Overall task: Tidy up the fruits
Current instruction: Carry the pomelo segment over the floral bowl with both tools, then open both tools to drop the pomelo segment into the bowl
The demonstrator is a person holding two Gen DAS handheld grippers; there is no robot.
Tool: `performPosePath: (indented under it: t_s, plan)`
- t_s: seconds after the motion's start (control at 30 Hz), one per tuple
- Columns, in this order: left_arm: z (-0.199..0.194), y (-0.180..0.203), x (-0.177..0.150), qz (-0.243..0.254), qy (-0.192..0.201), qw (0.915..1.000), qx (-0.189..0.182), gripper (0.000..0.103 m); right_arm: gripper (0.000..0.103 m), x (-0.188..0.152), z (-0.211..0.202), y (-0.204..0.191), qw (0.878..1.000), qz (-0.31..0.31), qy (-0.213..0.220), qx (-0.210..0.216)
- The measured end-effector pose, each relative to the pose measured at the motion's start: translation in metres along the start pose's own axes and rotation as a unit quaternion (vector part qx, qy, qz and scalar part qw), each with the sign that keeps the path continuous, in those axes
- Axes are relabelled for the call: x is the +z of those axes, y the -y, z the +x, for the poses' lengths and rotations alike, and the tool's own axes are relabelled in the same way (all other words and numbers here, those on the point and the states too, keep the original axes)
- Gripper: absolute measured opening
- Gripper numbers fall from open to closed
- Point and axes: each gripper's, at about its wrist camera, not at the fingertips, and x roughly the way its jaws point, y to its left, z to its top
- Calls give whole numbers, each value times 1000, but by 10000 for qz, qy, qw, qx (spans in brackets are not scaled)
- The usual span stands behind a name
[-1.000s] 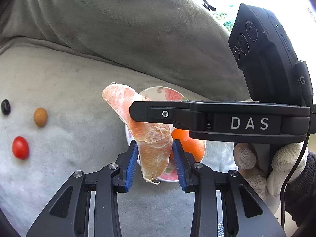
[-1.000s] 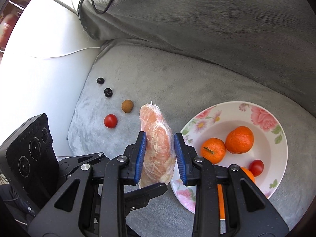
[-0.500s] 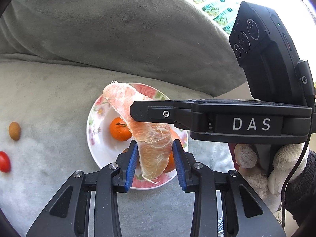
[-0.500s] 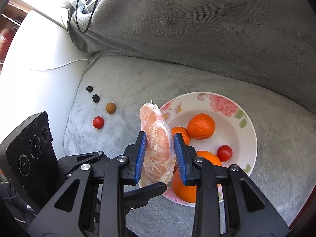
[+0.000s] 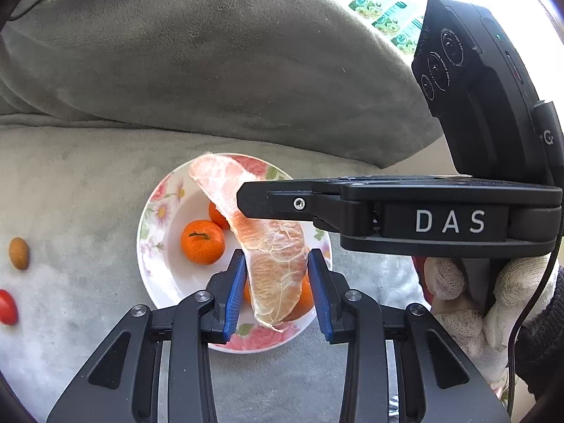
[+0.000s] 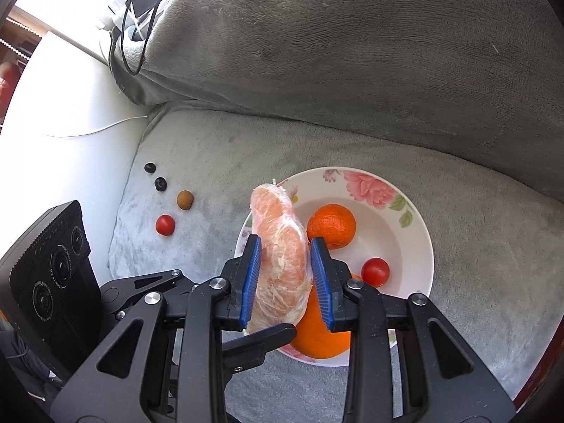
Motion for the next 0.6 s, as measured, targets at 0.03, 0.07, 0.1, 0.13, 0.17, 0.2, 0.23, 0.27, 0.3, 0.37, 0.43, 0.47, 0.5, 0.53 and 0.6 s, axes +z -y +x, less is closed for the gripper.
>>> performPosePath:
  t_s: [0.03,0.07,0.1,0.13,0.17,0.2,0.23,0.27,0.3,0.37,0.43,0.47,0.5,0.53,0.6]
  plan:
    - [0,-1,0,-21,0,10000,0,34,31,-1,0,2,10000,14,4,-11]
    - [-1,-2,0,-29,-5,10000,0,33,31,-2,-1,4,10000,43,16,-24]
    - [0,-3,1,-31,-10,10000,-2,31,31,-3,-2,6,9999,81,51,-70]
    - [-1,-3,0,-31,4,10000,12,31,31,-3,-3,9,9998,127,102,-117]
    - [-2,-3,0,-31,10,10000,9,31,31,-3,-4,12,9997,180,127,-123]
    - [-3,-4,0,-29,18,10000,16,31,31,-2,-6,15,9995,226,160,-129]
    - [-4,-4,-1,-27,24,10000,24,31,31,-2,-7,17,9993,262,203,-163]
    - [-5,-4,-1,-17,22,10000,25,31,31,-2,-8,20,9991,293,236,-178]
    - [-5,-4,-2,-4,24,10000,25,31,31,-2,-10,21,9990,326,259,-158]
    - [-7,-5,-2,7,32,10000,34,31,31,-2,-12,23,9988,347,296,-174]
    - [-7,-4,-3,14,20,10000,36,31,39,-2,-15,23,9985,332,340,-255]
    - [-7,-4,-4,20,10,10000,37,31,48,-1,-16,23,9983,348,381,-284]
    - [-6,-3,-2,17,10,10000,48,31,57,-1,-19,25,9979,377,432,-300]
    - [-7,-3,-3,25,14,10000,48,31,59,-1,-21,26,9975,406,481,-310]
    - [-9,-2,-4,53,29,10000,65,31,59,-1,-24,28,9970,444,520,-350]
